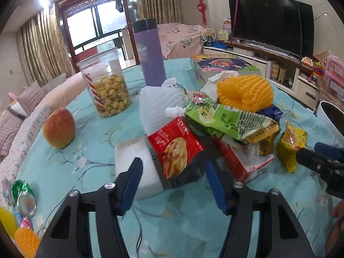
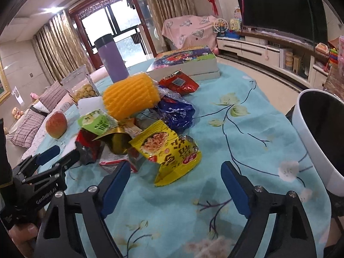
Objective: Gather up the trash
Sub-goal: 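Grasp the yellow chip bag with the right gripper while the left gripper grasps the red snack bag, then carry both bags over the trash bin and open both grippers to drop them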
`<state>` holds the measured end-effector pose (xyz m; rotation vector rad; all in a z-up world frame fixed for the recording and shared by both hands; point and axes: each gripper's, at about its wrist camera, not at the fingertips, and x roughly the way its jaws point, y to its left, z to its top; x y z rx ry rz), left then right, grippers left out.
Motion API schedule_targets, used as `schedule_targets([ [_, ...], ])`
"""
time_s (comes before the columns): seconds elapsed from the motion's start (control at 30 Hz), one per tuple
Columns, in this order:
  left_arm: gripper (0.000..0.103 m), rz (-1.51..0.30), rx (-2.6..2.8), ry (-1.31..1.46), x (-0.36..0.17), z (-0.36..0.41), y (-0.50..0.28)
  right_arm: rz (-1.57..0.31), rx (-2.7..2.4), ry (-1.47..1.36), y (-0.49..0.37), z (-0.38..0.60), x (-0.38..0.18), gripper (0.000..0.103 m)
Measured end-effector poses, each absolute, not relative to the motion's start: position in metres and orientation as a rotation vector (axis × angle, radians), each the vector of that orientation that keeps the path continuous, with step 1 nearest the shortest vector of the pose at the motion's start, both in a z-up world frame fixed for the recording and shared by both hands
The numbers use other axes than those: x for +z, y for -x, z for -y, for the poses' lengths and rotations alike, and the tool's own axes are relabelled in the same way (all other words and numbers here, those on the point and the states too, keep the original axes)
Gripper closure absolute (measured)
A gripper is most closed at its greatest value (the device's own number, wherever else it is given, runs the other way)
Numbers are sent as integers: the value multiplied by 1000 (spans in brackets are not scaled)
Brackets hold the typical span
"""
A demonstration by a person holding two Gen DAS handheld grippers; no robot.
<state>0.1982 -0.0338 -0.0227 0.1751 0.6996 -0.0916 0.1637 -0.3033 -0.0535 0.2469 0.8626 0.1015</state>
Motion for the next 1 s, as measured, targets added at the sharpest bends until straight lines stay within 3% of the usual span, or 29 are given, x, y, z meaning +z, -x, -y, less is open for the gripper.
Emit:
schedule_targets([
  [0.07, 61, -719, -104, -174, -26, 35, -207, -874, 104, -260, -170, 306, -56, 20],
  [0.13, 82, -742, -116, -164, -30, 37, -214, -887, 104, -268, -175, 308, -59, 25],
  [0.2, 90, -752, -127, -158, -32, 35, -214, -900, 113, -282, -179, 310, -62, 33],
  [0.3, 100, -735, -136, -157, -30, 34, -211, -917, 132, -308, -186, 311, -66, 64],
  [0.33, 101, -726, -139, -158, -28, 33, -208, -924, 141, -316, -186, 312, -67, 84],
  [0.37, 102, -719, -141, -157, -27, 33, -205, -930, 142, -319, -185, 312, -69, 95],
  [1.0, 103, -711, -248, -54, -3, 38, -123, -874, 139, -347, -132, 336, -48, 98],
])
